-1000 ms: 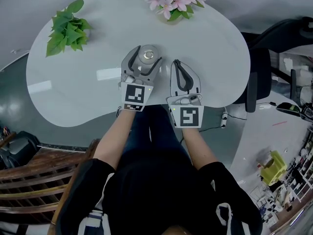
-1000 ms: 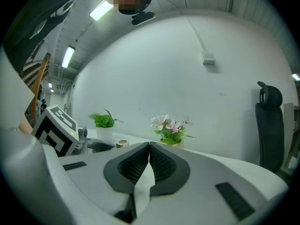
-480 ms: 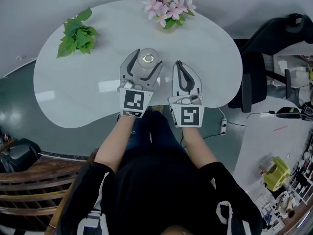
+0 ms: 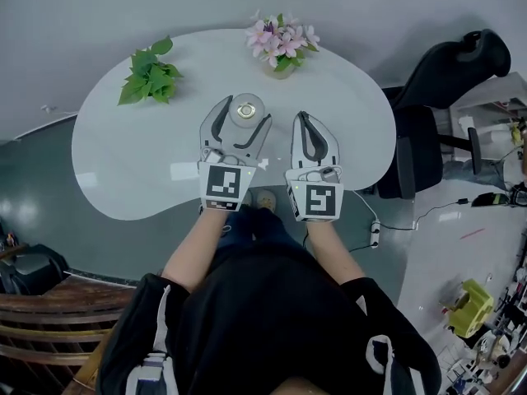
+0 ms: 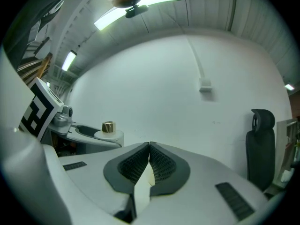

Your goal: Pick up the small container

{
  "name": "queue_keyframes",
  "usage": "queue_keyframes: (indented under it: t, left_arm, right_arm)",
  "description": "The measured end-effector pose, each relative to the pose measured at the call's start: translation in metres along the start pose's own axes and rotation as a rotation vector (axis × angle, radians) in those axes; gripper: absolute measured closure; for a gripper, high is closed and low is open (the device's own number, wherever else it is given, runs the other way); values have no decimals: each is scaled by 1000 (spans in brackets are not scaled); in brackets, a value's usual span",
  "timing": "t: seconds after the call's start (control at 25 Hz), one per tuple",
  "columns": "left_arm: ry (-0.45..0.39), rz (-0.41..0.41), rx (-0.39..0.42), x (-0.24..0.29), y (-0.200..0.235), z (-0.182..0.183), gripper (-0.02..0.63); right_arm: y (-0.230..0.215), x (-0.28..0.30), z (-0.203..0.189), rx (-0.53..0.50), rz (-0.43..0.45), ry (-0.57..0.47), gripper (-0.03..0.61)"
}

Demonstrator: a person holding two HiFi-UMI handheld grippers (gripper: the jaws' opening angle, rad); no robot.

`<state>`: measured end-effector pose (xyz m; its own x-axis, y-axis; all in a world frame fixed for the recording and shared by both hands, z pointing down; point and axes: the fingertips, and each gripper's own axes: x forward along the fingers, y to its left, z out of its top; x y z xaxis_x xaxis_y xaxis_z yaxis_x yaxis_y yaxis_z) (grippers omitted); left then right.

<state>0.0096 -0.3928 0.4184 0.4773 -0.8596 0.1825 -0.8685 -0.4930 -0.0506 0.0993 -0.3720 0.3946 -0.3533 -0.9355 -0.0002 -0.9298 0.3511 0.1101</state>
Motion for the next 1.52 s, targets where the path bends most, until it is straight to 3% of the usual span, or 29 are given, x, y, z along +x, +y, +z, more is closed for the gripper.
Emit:
queue_keyframes:
  t: [0.44, 0.68, 1.52]
  left_arm:
    - [-57, 69, 10, -36, 11, 45, 288]
    - [-87, 88, 7, -46, 16, 61, 288]
    - [-80, 67, 7, -48, 20, 55, 288]
  right_arm:
    - [4, -11, 43, -22, 0, -55, 555]
    - [10, -13, 48, -47, 1, -20, 557]
    - [20, -10, 57, -46, 15, -52, 557]
